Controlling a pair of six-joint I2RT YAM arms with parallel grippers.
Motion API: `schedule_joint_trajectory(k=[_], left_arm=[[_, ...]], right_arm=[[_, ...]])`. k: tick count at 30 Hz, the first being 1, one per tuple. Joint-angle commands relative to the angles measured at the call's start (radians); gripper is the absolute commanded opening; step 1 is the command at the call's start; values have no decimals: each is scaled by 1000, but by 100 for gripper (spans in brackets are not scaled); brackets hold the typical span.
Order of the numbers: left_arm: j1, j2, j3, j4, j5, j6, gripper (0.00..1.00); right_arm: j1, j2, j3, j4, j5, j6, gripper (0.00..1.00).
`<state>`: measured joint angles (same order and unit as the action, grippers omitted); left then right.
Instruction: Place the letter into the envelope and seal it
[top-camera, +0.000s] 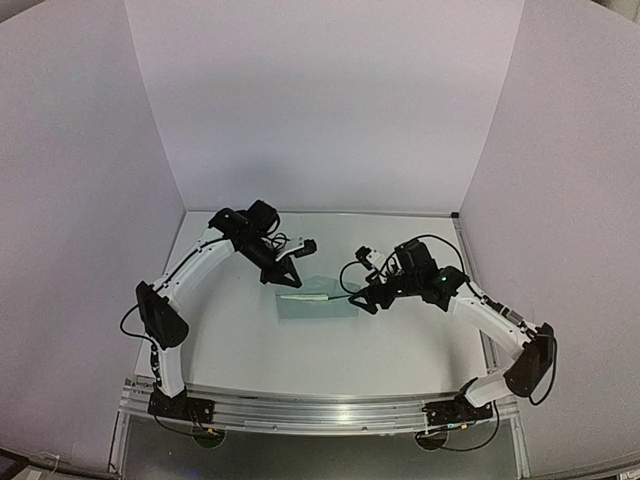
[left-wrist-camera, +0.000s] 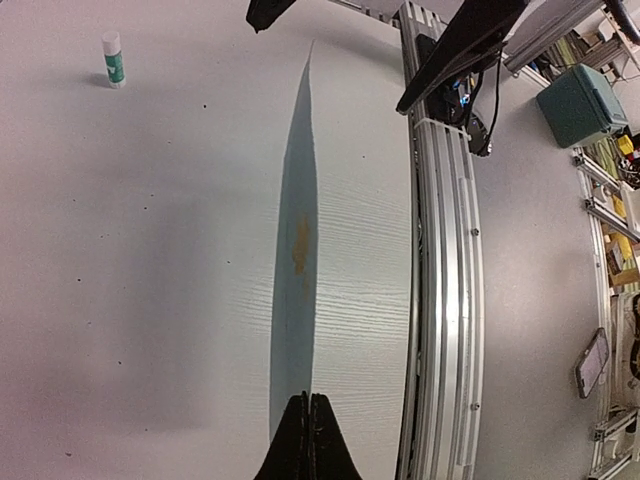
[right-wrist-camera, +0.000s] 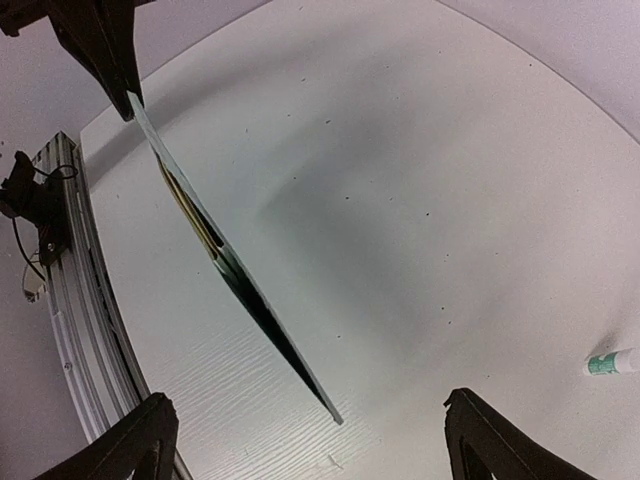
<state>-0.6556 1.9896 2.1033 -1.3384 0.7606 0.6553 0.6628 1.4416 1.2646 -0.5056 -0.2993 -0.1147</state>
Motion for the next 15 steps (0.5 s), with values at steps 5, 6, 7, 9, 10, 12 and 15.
schedule_joint_trajectory(k=[5, 6, 7, 9, 10, 12, 15], left_arm=[[-1, -30, 1, -371, 55, 29, 0], [-1, -29, 1, -371, 59, 28, 0], [-1, -27, 2, -371, 64, 26, 0], [-1, -25, 2, -372, 71, 24, 0], [0, -25, 2, -372, 74, 25, 0], [0, -27, 0, -371, 79, 29, 0], [0, -29, -5, -372, 82, 30, 0]], right_arm=[[2, -27, -64, 191, -79, 48, 85], [2, -20, -65, 202, -93, 52, 84], [2, -8, -61, 205, -114, 59, 81], [1, 16, -54, 206, -145, 71, 76], [1, 27, -52, 206, -156, 75, 73], [1, 40, -53, 209, -168, 80, 67], [1, 55, -54, 215, -186, 87, 54]])
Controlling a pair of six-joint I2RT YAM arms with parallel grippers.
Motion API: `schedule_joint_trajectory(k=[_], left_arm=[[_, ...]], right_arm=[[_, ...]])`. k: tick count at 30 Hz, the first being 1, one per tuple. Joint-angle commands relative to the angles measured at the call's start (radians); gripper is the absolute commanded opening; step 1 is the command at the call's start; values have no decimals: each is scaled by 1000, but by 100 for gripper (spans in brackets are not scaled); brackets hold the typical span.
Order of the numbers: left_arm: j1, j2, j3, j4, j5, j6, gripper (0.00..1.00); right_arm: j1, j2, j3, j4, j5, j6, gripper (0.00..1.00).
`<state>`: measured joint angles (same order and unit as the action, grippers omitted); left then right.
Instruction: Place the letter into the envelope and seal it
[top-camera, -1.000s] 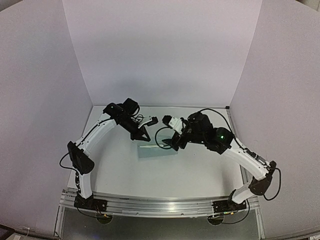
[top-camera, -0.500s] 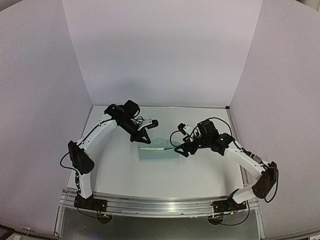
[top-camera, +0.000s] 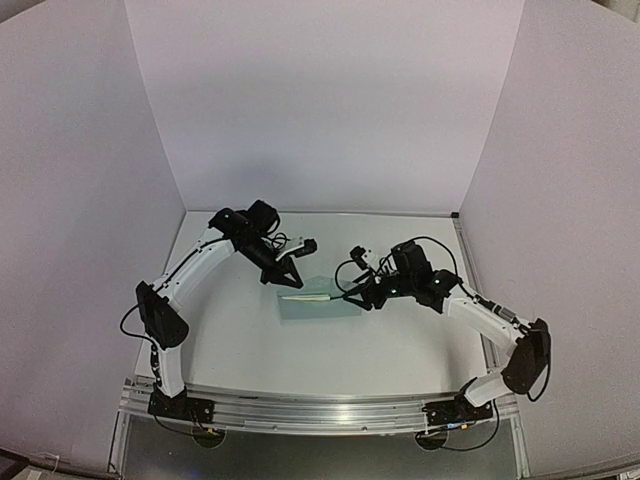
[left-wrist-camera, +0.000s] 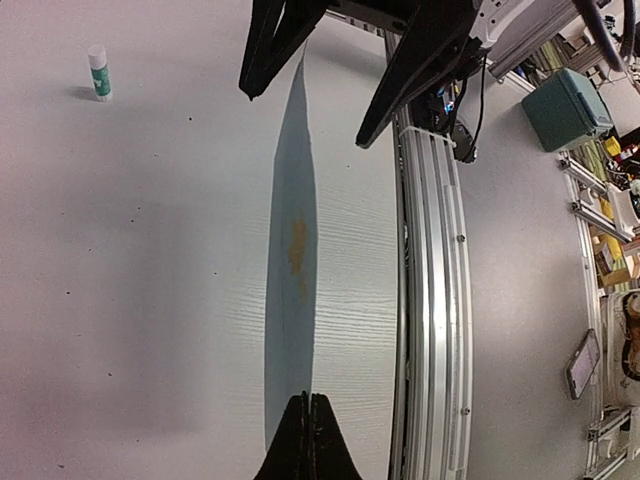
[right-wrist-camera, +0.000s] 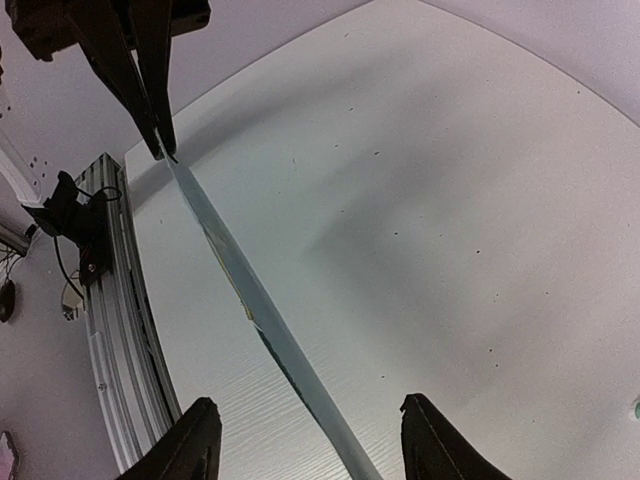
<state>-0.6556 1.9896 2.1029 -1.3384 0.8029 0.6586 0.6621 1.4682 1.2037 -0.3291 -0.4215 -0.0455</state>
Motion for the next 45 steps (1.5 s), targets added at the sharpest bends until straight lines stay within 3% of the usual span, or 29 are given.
schedule_joint_trajectory(k=[1, 4, 6, 8, 9, 10, 11, 13, 15, 20, 24, 30, 32, 39, 45], left_arm=[[1, -28, -5, -372, 39, 27, 0], [1, -26, -6, -372, 38, 26, 0], [4, -22, -11, -370, 32, 24, 0], [10, -17, -25, -354, 17, 1, 4], [17, -14, -36, -332, 4, -28, 20], [25, -14, -46, -300, -18, -65, 43], [37, -18, -58, -265, -36, -99, 56], [73, -38, -86, -174, -73, -157, 78], [111, -76, -116, -90, -97, -224, 85], [149, -195, -214, 130, -243, -308, 89], [149, -236, -265, 141, -261, -333, 89], [149, -269, -337, 140, -246, -341, 89], [149, -273, -345, 142, -242, -345, 89], [149, -271, -350, 137, -226, -338, 89], [149, -267, -348, 135, -210, -337, 89]], right_arm=[[2, 35, 9, 37, -68, 23, 50], [2, 43, 6, 38, -78, 31, 28], [1, 42, 2, 38, -83, 32, 4], [-2, 44, -4, 36, -91, 37, 0], [-6, 49, -5, 35, -98, 39, 0], [-13, 58, -7, 33, -113, 69, 0], [-19, 70, -10, 31, -129, 88, 0], [-33, 109, -20, 28, -167, 114, 0], [-42, 166, -17, 26, -205, 127, 0], [-64, 356, 94, -2, -318, 147, 0], [-91, 501, 204, -35, -407, 147, 0], [-122, 689, 365, -136, -411, 134, 0], [-125, 726, 398, -167, -379, 116, 7], [-124, 796, 531, -293, -221, 54, 47], [-125, 775, 611, -328, 37, 23, 54]])
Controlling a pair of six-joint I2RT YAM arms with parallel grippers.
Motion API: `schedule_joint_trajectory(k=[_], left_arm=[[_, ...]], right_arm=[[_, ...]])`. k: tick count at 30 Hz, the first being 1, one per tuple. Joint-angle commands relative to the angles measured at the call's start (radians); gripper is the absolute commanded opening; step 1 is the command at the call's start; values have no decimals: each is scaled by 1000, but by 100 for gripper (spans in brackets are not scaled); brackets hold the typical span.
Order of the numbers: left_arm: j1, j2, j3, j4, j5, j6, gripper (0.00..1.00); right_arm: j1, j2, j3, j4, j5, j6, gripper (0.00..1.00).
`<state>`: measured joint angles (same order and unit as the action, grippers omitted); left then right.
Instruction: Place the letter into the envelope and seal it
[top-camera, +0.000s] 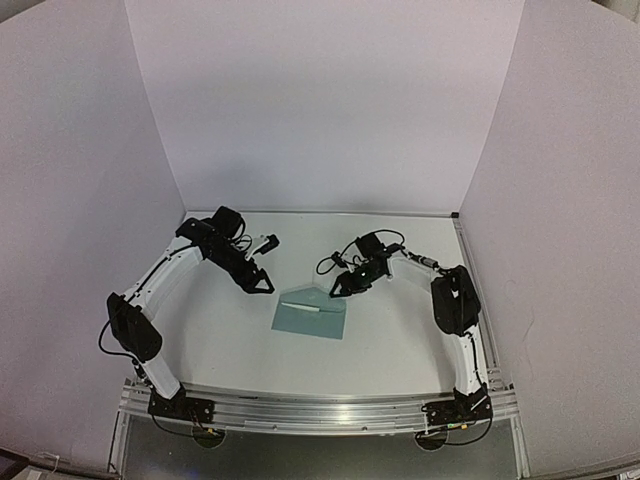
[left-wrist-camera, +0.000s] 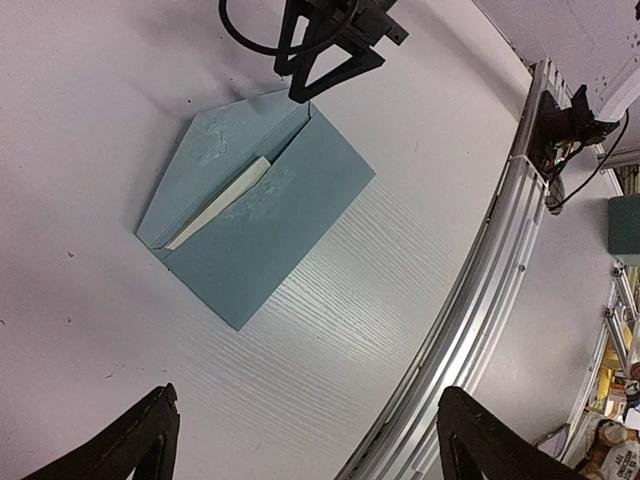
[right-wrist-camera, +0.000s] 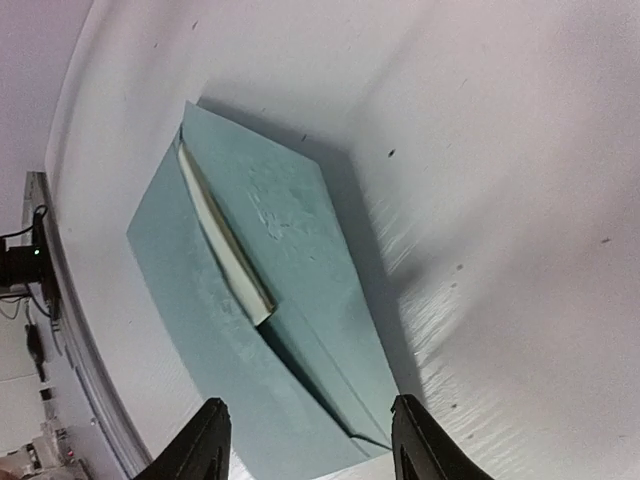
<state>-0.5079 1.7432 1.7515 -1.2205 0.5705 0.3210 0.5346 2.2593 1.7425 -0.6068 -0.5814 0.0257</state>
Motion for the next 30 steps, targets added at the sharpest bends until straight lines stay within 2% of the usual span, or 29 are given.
schedule_joint_trajectory(k=[1, 4, 5, 8, 11, 13, 16, 20, 25, 30], left_arm=[[2, -22, 3, 17, 24, 0, 89], [2, -26, -2, 19, 23, -1, 89], [2, -30, -4, 20, 22, -1, 88], [2, -53, -15, 34, 9, -10, 87], [2, -93, -40, 41, 3, -6, 86], [2, -134, -79, 50, 13, 8, 86], [2, -207, -154, 103, 19, 18, 86], [2, -306, -264, 206, 15, 9, 87], [2, -401, -364, 340, 9, -24, 87], [2, -416, -384, 357, 5, -31, 88]], right_arm=[[3, -25, 85, -56, 234, -50, 54], [4, -62, 128, -80, 332, -46, 58], [3, -81, 140, -92, 382, -39, 63], [2, -130, 180, -166, 622, 49, 73], [3, -175, 212, -256, 910, 146, 75], [-5, -190, 211, -299, 1054, 190, 81], [-45, -145, 250, -403, 1054, 244, 86], [-80, -15, 364, -531, 944, 254, 88], [-88, 60, 409, -540, 891, 266, 77], [-107, 116, 434, -539, 892, 264, 66]])
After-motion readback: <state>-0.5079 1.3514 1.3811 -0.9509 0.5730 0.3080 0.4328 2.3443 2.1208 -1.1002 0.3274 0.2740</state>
